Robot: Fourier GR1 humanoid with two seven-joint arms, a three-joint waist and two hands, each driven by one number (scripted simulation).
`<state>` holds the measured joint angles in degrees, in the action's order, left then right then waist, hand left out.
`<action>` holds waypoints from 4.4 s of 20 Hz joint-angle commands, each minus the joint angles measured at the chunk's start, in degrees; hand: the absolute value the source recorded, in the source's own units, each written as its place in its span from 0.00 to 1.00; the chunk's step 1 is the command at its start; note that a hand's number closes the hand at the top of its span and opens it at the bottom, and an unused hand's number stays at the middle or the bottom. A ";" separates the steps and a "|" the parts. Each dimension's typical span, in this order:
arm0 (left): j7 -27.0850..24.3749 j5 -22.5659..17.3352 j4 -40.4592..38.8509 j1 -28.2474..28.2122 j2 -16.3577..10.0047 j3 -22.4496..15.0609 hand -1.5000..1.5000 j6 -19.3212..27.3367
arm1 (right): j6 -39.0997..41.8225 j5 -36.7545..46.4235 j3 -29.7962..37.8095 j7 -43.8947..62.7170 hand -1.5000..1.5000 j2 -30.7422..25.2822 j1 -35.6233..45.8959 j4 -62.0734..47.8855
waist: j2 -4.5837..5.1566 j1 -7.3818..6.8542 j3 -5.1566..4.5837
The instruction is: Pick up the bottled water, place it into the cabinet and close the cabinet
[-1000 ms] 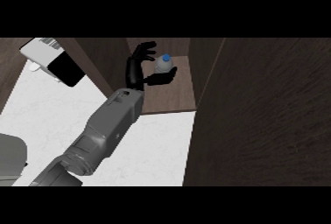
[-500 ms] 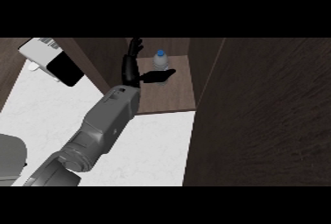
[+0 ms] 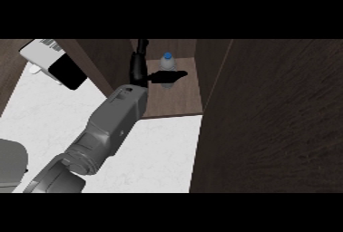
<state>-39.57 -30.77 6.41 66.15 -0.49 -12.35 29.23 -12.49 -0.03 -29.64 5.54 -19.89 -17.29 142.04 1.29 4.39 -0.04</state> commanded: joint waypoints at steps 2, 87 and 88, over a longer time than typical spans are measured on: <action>0.23 -1.00 2.52 2.91 0.46 1.53 0.00 -6.24 | -0.46 0.66 -1.90 2.58 0.00 -0.56 -3.07 5.84 | -0.39 -0.10 -0.05; 12.78 -13.88 99.19 -87.24 -33.26 7.55 1.00 -33.75 | 10.50 -17.94 17.02 11.91 1.00 15.96 69.22 -73.05 | -0.87 -6.18 0.08; 10.24 -10.63 99.80 -88.82 -32.04 5.08 1.00 -34.20 | 9.13 -16.64 17.89 7.86 1.00 17.11 69.76 -77.36 | -0.64 -7.01 0.07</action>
<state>-29.13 -42.83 103.65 -20.89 -33.10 -6.40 -4.94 -6.39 -15.94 -18.35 19.15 -0.94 48.98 77.40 -0.53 -2.21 -0.08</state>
